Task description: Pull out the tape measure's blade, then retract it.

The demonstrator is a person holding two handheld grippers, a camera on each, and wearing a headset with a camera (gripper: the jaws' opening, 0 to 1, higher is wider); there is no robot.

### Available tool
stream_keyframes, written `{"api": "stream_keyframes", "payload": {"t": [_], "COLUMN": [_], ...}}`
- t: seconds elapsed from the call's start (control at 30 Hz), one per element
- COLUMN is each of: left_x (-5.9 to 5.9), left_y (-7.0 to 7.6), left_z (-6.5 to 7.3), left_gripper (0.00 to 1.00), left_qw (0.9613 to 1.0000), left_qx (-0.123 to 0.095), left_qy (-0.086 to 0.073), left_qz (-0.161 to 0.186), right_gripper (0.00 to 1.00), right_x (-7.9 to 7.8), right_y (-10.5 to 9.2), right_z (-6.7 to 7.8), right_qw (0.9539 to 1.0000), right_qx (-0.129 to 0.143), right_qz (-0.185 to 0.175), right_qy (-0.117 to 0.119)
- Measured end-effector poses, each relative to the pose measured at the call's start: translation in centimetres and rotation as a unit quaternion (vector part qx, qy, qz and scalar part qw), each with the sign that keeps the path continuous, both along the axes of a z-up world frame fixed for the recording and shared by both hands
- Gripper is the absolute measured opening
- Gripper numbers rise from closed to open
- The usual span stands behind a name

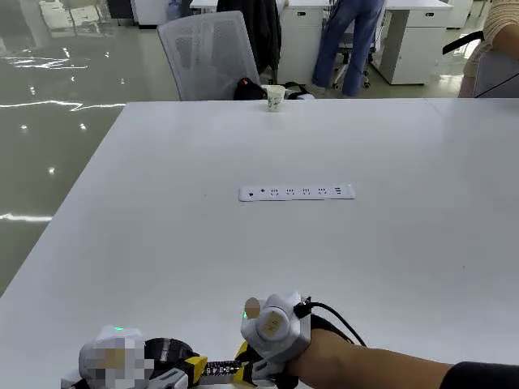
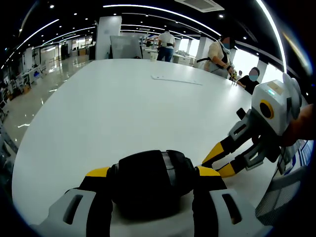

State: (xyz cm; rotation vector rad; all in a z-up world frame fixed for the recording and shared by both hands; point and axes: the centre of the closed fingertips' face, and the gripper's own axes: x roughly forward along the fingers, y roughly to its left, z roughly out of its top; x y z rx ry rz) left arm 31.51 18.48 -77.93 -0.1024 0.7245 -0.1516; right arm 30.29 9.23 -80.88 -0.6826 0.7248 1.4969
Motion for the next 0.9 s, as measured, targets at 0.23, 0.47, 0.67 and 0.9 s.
{"api": "stream_keyframes", "payload": {"t": [0.23, 0.47, 0.67, 0.9], "left_x": [0.1, 0.1, 0.1, 0.2], "left_y": [0.0, 0.0, 0.0, 0.1], "left_z": [0.0, 0.0, -0.1, -0.1], "left_gripper": [0.61, 0.61, 0.61, 0.61], "left_qw": [1.0000, 1.0000, 1.0000, 1.0000], "left_qx": [-0.001, -0.001, -0.001, -0.002], "left_qy": [0.001, 0.000, 0.000, 0.001], "left_qz": [-0.001, -0.001, -0.001, 0.000], "right_gripper": [0.12, 0.12, 0.12, 0.12], "right_x": [0.0, -0.1, -0.2, -0.2], "right_y": [0.3, 0.6, 1.0, 1.5], "right_z": [0.0, 0.0, 0.0, 0.0], "right_qw": [1.0000, 1.0000, 0.9999, 0.9998], "right_qx": [0.005, 0.006, 0.012, 0.019], "right_qz": [0.001, 0.000, -0.001, -0.003], "right_qy": [0.002, 0.003, 0.006, 0.009]}}
